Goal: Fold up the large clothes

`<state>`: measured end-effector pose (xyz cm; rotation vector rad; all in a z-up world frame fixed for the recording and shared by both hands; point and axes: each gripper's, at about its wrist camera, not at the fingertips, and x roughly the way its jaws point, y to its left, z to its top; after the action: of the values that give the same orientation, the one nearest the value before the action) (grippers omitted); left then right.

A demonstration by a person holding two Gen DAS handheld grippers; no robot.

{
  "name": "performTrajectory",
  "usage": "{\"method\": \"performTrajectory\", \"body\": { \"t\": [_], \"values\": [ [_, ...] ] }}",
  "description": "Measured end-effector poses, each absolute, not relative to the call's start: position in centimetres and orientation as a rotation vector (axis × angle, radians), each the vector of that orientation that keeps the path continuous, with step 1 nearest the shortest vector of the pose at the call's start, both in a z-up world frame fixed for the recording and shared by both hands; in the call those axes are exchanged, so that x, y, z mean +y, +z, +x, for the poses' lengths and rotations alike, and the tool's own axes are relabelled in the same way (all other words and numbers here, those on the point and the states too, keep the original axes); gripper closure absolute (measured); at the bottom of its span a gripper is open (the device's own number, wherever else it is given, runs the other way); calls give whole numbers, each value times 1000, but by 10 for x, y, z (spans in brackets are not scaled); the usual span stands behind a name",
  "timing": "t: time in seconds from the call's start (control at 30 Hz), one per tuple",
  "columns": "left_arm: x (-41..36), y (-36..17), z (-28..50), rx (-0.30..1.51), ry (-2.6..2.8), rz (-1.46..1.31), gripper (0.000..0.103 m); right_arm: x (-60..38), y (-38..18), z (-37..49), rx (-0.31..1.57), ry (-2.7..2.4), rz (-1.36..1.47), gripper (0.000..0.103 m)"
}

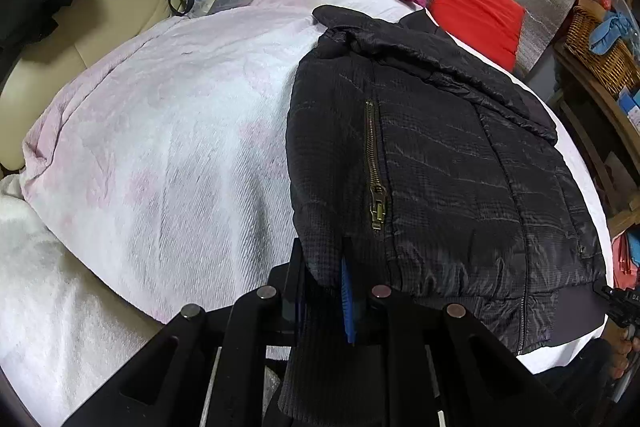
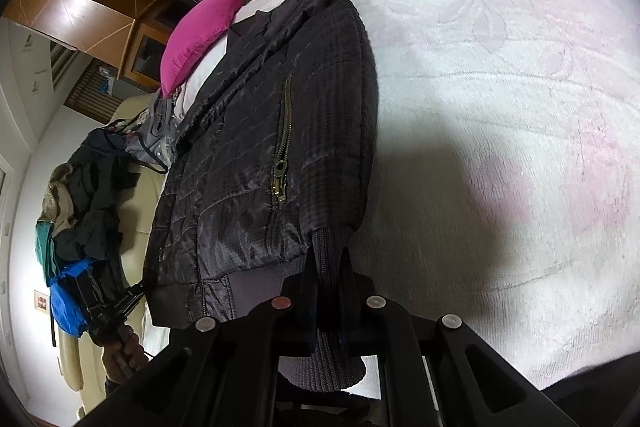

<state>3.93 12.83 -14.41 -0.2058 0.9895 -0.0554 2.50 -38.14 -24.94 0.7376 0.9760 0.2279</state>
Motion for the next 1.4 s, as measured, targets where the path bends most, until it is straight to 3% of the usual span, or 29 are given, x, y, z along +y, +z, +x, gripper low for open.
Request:
{"method": "performTrajectory", "body": {
  "t": [0.73,1.0,1.1,1.13,1.17,1.3,1.4],
  "values": [
    [133,-128,25,981,-69,-207,87,-403,-243,3,986,292,755,95],
    [135,-138,40,1013,-77,-219,86,-410,-251,23,959,301,801,87],
    [137,-140,43,1019,-73,-245,79,-414,-254,27,972,253,787,69],
    [138,-140,42,1018,-72,-257,76,-414,-253,26,972,239,785,38],
    [140,-140,42,1012,-64,-265,75,-416,-252,23,955,234,790,19],
    [143,-137,39,982,-56,-280,56,-417,-250,25,944,244,797,18],
    [143,-139,38,995,-65,-298,55,-405,-255,31,962,294,800,18]
  ]
}}
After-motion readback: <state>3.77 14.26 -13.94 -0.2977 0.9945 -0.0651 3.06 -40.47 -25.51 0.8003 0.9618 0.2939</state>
